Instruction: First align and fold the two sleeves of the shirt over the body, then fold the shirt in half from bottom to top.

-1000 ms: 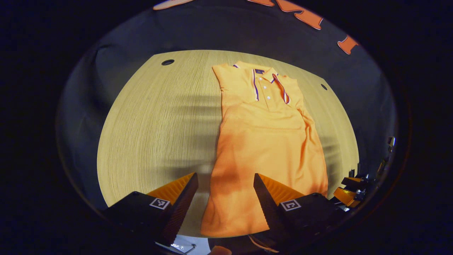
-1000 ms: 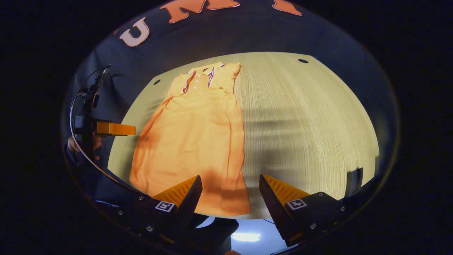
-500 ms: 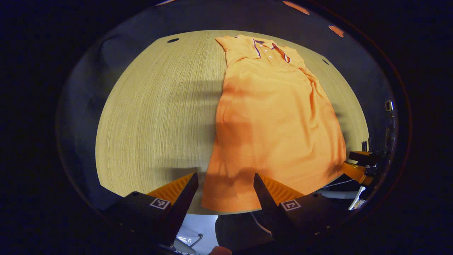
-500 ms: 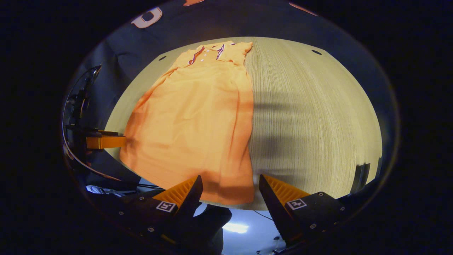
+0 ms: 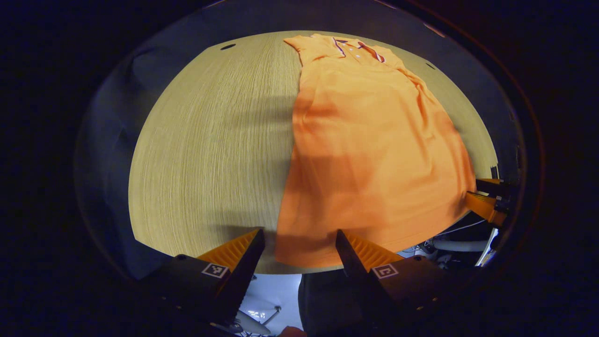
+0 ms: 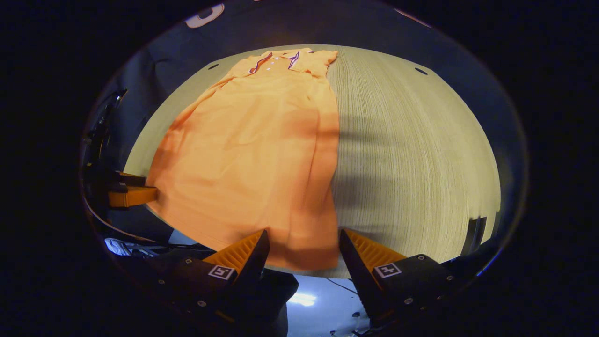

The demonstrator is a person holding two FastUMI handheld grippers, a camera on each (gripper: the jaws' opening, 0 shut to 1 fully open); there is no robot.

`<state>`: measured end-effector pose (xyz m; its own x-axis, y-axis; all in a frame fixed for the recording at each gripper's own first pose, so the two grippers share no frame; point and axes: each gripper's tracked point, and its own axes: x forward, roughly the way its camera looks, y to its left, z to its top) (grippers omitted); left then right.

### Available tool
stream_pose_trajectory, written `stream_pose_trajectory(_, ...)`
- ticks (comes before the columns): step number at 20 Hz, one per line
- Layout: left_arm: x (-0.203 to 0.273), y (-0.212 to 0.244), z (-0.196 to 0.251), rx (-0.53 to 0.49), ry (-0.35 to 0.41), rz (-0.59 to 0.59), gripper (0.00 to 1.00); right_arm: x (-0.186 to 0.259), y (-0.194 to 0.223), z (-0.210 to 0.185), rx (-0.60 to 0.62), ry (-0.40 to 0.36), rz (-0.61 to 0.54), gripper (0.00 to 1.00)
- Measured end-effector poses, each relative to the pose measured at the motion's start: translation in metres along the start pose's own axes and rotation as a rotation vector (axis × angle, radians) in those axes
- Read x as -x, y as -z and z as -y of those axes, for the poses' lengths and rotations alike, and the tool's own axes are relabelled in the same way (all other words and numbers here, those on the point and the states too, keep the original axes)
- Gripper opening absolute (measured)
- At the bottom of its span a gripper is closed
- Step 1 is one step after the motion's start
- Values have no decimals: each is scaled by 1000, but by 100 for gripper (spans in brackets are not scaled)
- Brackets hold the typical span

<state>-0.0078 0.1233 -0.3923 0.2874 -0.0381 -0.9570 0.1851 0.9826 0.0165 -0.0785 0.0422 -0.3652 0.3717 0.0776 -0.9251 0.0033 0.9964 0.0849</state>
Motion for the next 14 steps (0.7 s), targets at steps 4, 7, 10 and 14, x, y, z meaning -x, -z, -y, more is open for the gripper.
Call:
stream_pose_trajectory(4,0,-3,6,-54,8,73,98,-2,-3,0,12,15,25,77)
stream_pose_trajectory(7,-2,-1,12,-46,16,80,86,-4,-6,9,-67,43,28,39)
stream_pose_trajectory(10,-3,-4,30,-53,26,75,59,-5,-7,3,-63,26,4,22)
stream_pose_trajectory(14,0,-3,35,-58,-8,57,11,-4,-6,-2,-37,0,-17,22)
